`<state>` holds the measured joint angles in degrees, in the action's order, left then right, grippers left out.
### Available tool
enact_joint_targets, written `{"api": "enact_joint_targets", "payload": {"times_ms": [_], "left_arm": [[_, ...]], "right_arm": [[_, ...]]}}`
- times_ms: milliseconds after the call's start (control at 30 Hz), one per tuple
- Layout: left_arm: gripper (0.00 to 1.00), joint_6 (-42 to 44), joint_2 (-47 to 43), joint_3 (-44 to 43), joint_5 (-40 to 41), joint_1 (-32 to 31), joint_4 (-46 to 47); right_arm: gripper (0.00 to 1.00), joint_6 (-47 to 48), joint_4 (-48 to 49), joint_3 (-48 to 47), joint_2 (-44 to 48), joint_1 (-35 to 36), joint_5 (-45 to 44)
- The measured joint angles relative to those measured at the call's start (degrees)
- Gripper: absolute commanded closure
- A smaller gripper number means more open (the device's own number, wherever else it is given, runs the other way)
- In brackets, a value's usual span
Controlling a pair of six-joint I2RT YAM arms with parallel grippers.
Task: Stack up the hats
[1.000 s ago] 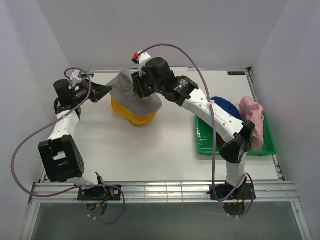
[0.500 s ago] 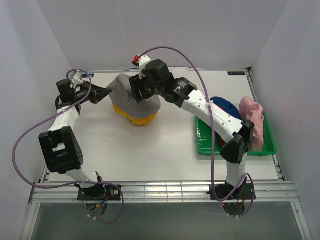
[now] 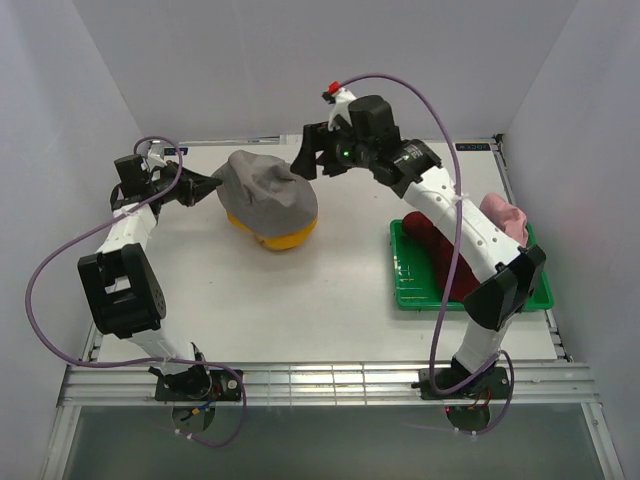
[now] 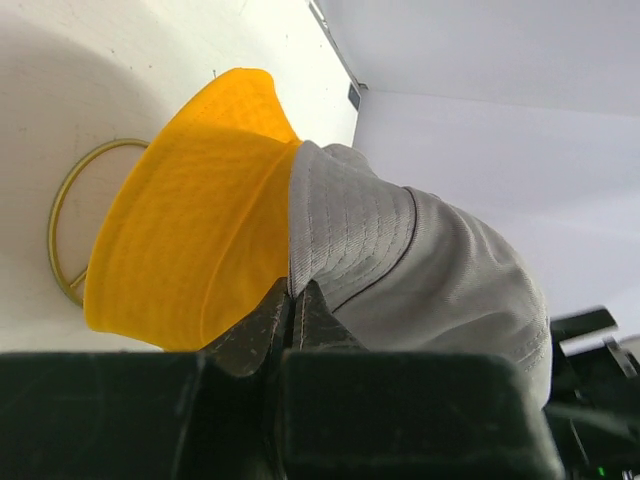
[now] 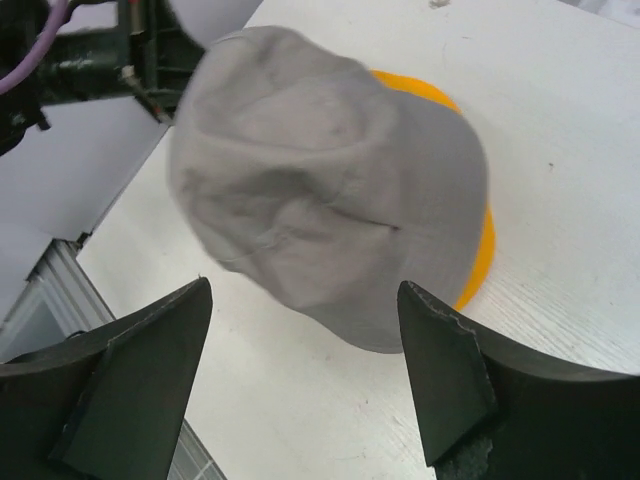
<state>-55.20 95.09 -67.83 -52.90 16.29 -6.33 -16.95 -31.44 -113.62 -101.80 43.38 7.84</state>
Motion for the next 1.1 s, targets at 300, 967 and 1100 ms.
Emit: {"api": "enact_joint_targets", "payload": {"times_ms": [300, 967, 1100], "left_arm": [[1.0, 2.73, 1.07, -1.73, 1.66, 0.0, -4.07], [1.0, 5.97, 3.93, -2.84, 3.43, 0.0, -8.31], [1.0, 6.1, 3.91, -2.84, 3.43, 0.0, -8.31]], "right_arm": [[0.21, -12.98, 10.23, 11.67, -2.56, -15.58, 18.88], [0.24, -35.89, 39.74, 18.95, -16.13, -16.96, 33.22], [0.25, -38.07, 42.42, 20.04, -17.07, -16.96, 33.31]]}}
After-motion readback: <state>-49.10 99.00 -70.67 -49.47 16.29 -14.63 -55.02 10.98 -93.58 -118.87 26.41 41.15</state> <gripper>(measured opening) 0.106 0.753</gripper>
